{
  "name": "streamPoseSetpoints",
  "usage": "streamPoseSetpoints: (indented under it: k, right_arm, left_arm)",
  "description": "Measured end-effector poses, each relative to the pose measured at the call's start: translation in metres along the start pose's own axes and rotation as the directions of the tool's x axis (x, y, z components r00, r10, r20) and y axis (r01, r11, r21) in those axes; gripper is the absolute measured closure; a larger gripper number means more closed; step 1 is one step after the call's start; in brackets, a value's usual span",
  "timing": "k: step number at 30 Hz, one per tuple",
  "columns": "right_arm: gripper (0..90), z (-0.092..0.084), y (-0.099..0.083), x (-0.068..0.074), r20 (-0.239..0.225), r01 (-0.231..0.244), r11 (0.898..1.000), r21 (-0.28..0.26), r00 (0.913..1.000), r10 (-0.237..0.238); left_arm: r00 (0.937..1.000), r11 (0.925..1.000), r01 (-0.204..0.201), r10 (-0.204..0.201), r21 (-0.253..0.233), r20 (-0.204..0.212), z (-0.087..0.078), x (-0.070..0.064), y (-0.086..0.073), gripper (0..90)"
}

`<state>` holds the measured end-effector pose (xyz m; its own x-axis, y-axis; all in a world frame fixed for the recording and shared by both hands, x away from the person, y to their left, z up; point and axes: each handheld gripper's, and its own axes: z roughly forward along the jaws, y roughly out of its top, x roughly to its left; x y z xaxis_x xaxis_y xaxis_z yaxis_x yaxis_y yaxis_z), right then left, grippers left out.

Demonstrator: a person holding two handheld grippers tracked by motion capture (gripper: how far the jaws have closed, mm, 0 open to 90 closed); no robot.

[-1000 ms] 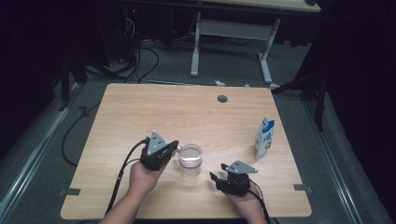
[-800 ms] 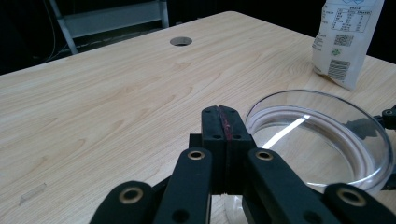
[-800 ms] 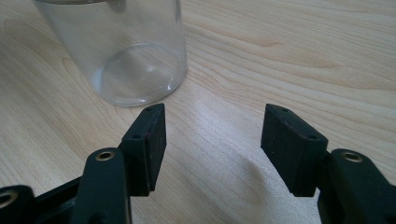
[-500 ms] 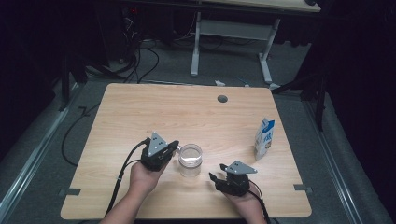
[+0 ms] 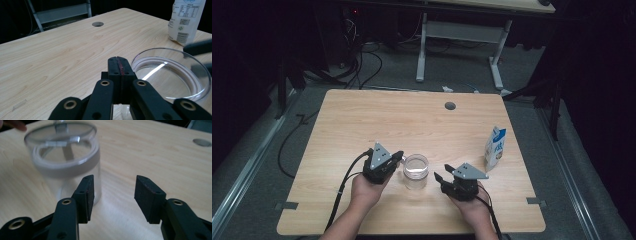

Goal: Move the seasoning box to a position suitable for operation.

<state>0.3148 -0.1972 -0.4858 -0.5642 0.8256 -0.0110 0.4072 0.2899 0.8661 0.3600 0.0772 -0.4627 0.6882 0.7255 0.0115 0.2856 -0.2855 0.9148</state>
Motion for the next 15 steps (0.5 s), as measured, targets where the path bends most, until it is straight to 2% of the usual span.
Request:
streamPoseSetpoints:
  k: [3, 5, 8, 9, 10, 11, 12, 15]
  right_arm:
    - [51.8, 0.001, 0.009, -0.004, 0.016, 0.001, 1.0, 0.0, 0.9999, -0.001]
    - [53.2, 0.002, 0.019, -0.006, 0.044, 0.01, 1.0, -0.027, 0.999, -0.009]
    - [57.9, 0.003, 0.01, -0.005, 0.042, 0.0, 0.998, -0.061, 0.9991, 0.003]
    - [57.8, 0.007, 0.007, -0.005, 0.022, 0.0, 0.999, -0.04, 0.9998, 0.001]
    - [57.8, 0.007, 0.007, -0.005, 0.022, 0.0, 0.999, -0.04, 0.9998, 0.001]
    - [59.4, 0.011, 0.004, -0.004, 0.022, 0.014, 1.0, -0.008, 0.9997, -0.014]
    - [65.5, 0.012, -0.002, -0.004, -0.005, 0.0, 1.0, -0.006, 1.0, 0.0]
    - [75.3, 0.013, -0.005, -0.002, -0.018, 0.009, 1.0, 0.011, 0.9998, -0.009]
  left_arm:
    - [1.0, 1.0, 0.003, -0.003, 0.0, 0.0, 0.0, 0.0, 0.0, 90.0]
    - [1.0, 1.0, -0.001, 0.001, -0.001, -0.001, 0.0, 0.0, 0.0, 90.0]
    - [1.0, 1.0, 0.006, -0.006, -0.005, 0.003, -0.001, 0.0, -0.001, 90.0]
    - [1.0, 0.9999, 0.008, -0.008, -0.007, 0.003, -0.001, 0.0, -0.001, 90.0]
    - [1.0, 0.9999, 0.008, -0.008, -0.007, 0.003, -0.001, 0.0, -0.001, 89.9]
    - [1.0, 0.9999, 0.008, -0.008, -0.007, 0.001, -0.001, 0.0, -0.001, 89.9]
    - [1.0, 0.9999, 0.009, -0.009, -0.006, 0.001, -0.001, 0.0, -0.001, 90.0]
    - [1.0, 0.9999, 0.009, -0.009, -0.006, 0.001, -0.001, 0.0, -0.001, 90.0]
